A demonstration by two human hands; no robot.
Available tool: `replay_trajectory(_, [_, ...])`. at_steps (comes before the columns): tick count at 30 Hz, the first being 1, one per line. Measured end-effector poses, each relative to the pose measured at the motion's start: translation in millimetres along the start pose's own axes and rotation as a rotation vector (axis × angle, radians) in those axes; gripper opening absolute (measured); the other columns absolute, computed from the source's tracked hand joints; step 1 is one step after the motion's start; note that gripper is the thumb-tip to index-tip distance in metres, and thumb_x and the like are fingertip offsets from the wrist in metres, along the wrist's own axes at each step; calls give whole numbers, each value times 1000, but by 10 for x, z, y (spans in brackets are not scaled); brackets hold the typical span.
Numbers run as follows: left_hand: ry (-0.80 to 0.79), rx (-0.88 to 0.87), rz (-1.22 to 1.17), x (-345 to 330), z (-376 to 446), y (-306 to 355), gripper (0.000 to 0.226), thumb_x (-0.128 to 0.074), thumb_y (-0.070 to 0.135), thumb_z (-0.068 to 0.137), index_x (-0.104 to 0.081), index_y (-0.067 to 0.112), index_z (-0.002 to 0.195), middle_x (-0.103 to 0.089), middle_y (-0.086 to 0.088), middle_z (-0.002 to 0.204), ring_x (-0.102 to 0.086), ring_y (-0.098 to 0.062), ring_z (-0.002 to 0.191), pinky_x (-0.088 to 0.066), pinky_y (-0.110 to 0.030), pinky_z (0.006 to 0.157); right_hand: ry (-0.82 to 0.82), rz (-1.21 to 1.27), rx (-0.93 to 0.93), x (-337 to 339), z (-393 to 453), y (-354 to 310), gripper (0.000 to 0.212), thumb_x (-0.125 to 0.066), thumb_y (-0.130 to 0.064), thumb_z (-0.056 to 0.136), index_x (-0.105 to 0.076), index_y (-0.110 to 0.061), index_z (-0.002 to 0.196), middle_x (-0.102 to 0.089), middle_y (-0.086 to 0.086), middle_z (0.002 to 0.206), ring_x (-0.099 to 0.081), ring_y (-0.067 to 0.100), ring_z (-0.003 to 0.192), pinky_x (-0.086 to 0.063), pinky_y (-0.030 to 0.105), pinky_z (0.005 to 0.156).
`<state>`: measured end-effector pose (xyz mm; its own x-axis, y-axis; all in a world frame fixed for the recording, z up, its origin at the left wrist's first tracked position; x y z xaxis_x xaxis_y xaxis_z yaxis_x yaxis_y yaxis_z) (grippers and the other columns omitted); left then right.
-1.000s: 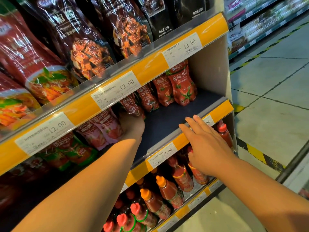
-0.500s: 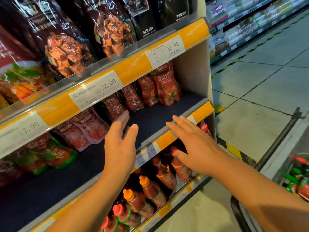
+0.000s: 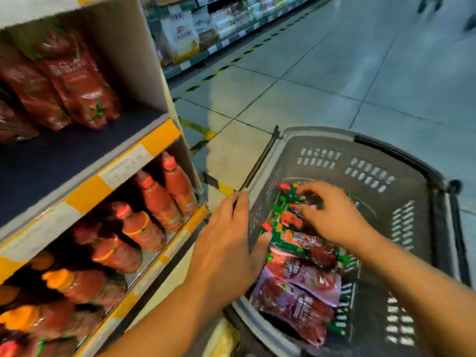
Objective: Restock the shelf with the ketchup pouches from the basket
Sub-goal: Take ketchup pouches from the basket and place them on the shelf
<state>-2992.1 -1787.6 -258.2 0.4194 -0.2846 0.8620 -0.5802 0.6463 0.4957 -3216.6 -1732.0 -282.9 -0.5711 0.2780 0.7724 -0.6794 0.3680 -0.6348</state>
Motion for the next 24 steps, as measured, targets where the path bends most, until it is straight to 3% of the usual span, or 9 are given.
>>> replay_trajectory(2, [-52,96,31,-63,72,-65,91,-43,65,99,1,21,165,-6,1,172,-16,-24,158,-35,-42,121,-8,-37,-106,-8,-21,412,15,-71,-22,84,-73,-14,97,-73,4,93,-67,27,89,-53,39,85])
replay_trajectory(3, [-71,125,60,-85,86,-85,94,-43,66,98,5,21,165,-8,0,172,-18,-24,158,-36,-42,120,-36,-75,-164,-23,-22,595,14,-69,-24,82,-71,-15,94,-73,6,91,-68,29,88,-55,43,84])
replay_trajectory(6, [-52,118,176,-101,97,-36,97,-40,69,96,0,14,165,-30,-4,163,-35,-26,149,-42,-41,114,-108,-169,-306,-4,-3,952,5,-70,-20,86,-68,-17,90,-73,5,88,-70,29,86,-57,39,78])
replay_trajectory(10, [-45,146,267,-71,82,-1,98,-39,71,94,-5,14,165,-37,-3,158,-44,-26,142,-50,-41,102,-235,-291,-368,-62,51,1034,12,-61,-29,77,-58,-17,78,-64,4,78,-67,33,83,-51,33,68])
replay_trajectory(14, [-51,135,336,-70,61,42,98,-38,72,94,-4,15,166,-45,0,148,-54,-23,131,-55,-35,76,-432,-439,-359,-365,9,991,17,-73,-29,79,-62,-23,91,-66,-2,88,-65,19,83,-55,32,72])
replay_trajectory(18, [-64,153,359,-74,56,28,97,-37,72,94,-3,16,166,-45,1,145,-57,-23,125,-52,-32,70,-498,-522,-346,-678,4,951,24,-74,-32,81,-64,-26,101,-66,-4,95,-65,18,88,-62,40,82])
replay_trajectory(24, [-65,166,383,-56,52,52,96,-33,73,95,0,19,166,-43,4,145,-57,-19,123,-37,-26,62,-528,-616,-374,-762,-34,976,48,-82,-47,79,-64,-22,116,-60,-1,103,-61,22,96,-50,36,71])
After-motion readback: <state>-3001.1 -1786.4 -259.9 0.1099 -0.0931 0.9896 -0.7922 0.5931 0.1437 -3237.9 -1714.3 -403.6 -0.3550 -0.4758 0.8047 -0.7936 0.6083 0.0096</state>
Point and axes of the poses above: each hand's wrist, its own z-axis towards the middle knuckle, its own x-axis out of the back of the hand, y = z × x, the point moved 6 cm from there along z, towards the middle knuckle
